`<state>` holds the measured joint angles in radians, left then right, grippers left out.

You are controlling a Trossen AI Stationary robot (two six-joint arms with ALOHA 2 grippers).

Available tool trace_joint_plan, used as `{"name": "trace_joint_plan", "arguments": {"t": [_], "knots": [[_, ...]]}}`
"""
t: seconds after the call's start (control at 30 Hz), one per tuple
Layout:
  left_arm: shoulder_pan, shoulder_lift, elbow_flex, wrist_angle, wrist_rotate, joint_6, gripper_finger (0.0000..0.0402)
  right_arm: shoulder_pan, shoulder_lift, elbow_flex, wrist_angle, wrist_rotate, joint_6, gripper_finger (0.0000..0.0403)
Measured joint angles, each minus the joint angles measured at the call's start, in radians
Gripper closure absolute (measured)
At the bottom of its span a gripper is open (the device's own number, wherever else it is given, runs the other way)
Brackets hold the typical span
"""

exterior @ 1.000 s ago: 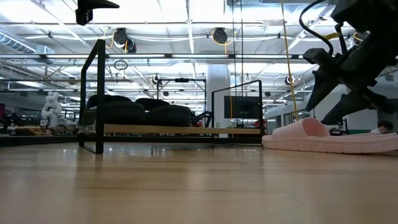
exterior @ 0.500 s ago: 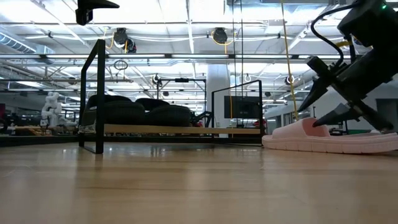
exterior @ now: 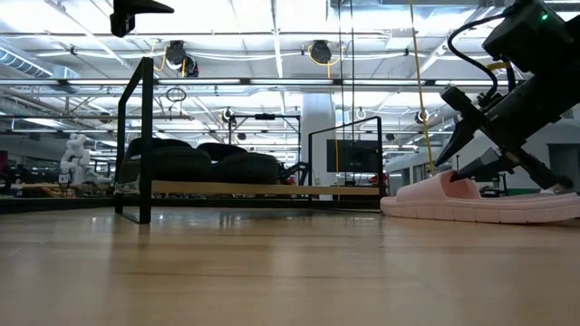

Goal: Pick and place slides into the shelf
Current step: Put the left pink slide on the shelf

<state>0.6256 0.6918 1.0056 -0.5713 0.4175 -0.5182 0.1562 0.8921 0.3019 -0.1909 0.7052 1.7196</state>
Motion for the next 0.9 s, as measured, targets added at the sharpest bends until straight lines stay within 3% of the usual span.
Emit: {"name": "trace_joint_plan", "arguments": {"t": [0.43, 0.73, 0.9], "knots": [[0.000, 0.000, 0.000, 0.000, 0.000, 0.009, 0.0236, 0.000, 0.008, 0.000, -0.001, 0.000, -0.003, 0.0315], [0.000, 0.000, 0.000, 0.000, 0.000, 0.008, 0.0236, 0.000, 0.045, 0.000, 0.018, 0.001, -0.005, 0.0393], [0.000, 0.000, 0.000, 0.000, 0.000, 0.005, 0.0236, 0.000, 0.045, 0.000, 0.125, 0.000, -0.024, 0.0396]]}}
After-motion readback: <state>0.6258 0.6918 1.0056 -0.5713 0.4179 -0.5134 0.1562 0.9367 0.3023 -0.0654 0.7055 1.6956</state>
